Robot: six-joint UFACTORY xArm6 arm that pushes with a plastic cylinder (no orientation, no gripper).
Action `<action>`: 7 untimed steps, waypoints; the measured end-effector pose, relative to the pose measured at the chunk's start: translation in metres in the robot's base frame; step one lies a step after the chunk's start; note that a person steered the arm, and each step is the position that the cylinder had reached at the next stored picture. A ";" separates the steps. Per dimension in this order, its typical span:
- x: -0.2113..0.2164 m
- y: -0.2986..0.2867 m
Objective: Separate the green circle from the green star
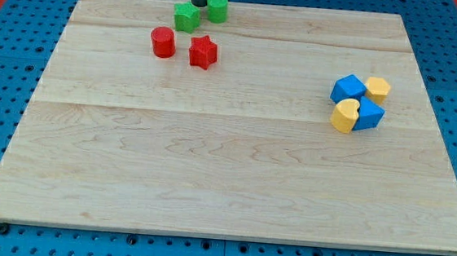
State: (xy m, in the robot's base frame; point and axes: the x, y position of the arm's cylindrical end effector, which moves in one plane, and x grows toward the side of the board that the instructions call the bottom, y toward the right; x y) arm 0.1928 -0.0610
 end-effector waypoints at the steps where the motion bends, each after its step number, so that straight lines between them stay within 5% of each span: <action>1: 0.000 0.024; 5: 0.000 0.073; 7: 0.000 0.017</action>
